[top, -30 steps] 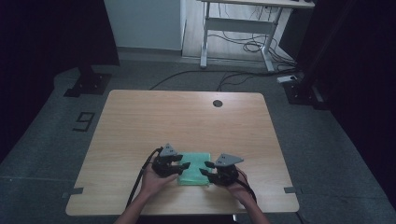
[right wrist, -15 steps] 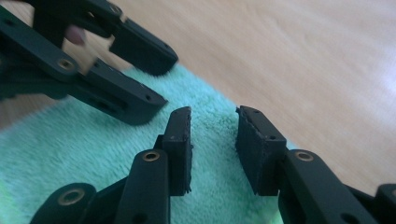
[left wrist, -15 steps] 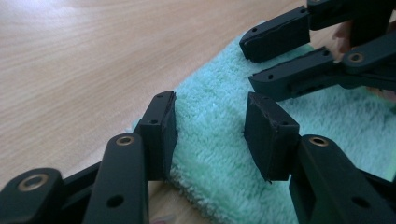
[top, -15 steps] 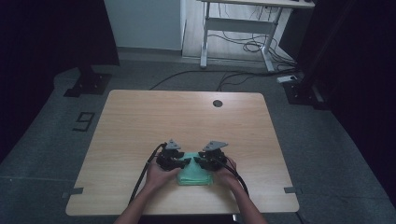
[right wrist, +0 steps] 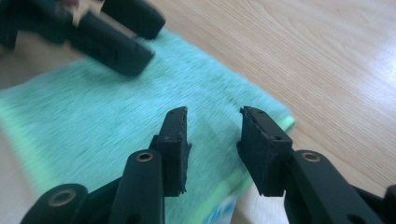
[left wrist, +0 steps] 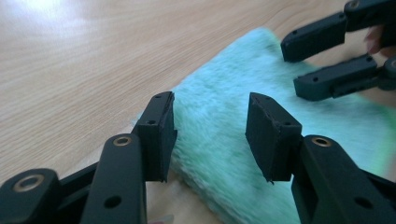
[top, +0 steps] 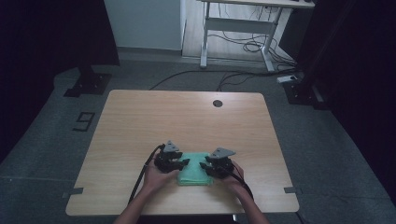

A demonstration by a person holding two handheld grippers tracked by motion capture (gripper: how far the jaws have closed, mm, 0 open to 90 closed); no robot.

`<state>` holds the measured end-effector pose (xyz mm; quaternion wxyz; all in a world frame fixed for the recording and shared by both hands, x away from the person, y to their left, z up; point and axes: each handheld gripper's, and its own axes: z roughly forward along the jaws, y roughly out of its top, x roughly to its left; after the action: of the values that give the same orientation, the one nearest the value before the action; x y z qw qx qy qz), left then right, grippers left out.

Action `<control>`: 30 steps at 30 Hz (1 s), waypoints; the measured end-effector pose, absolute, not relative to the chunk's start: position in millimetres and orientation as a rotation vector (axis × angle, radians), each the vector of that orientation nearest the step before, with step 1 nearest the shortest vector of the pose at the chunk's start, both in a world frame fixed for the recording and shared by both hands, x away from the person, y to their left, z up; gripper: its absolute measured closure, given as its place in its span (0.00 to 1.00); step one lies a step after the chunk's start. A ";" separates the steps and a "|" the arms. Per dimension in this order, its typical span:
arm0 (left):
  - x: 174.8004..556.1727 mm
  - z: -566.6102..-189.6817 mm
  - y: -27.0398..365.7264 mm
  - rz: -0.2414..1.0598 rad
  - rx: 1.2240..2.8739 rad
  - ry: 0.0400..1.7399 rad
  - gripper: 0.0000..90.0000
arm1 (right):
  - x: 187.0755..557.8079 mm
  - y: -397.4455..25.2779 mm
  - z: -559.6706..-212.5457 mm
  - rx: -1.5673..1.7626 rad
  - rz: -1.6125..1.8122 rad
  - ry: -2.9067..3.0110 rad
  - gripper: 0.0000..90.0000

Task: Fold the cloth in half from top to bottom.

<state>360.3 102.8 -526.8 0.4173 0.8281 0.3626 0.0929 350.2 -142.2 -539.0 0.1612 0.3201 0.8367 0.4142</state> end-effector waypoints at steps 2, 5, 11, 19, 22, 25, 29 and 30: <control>349.9 -520.6 106.0 0.231 2.072 0.880 0.58 | 338.8 -148.1 -535.1 0.889 1.228 2.389 0.68; 338.7 -518.8 101.5 0.234 2.107 0.833 0.59 | 321.6 -152.0 -537.4 0.845 1.212 2.416 0.68; 332.0 -533.2 94.0 0.206 2.181 0.824 0.59 | 309.4 -156.1 -547.1 0.866 1.247 2.440 0.71; 331.5 -543.0 96.7 0.204 2.163 0.845 0.59 | 302.6 -157.0 -551.6 0.865 1.241 2.426 0.70; 336.8 -543.1 95.3 0.200 2.164 0.847 0.60 | 304.7 -155.3 -551.5 0.875 1.225 2.430 0.70; 344.1 -543.2 93.2 0.202 2.164 0.851 0.61 | 308.8 -154.9 -551.3 0.890 1.225 2.436 0.70; 356.2 -542.8 88.3 0.222 2.172 0.854 0.61 | 319.2 -156.1 -551.8 0.925 1.229 2.419 0.70; 359.7 -542.7 87.0 0.223 2.171 0.858 0.61 | 321.6 -156.4 -551.8 0.938 1.230 2.415 0.70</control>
<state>359.7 87.0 -542.7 0.3877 0.8533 0.3373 0.0878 321.6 -156.4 -551.8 0.1365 0.3240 0.8341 0.4250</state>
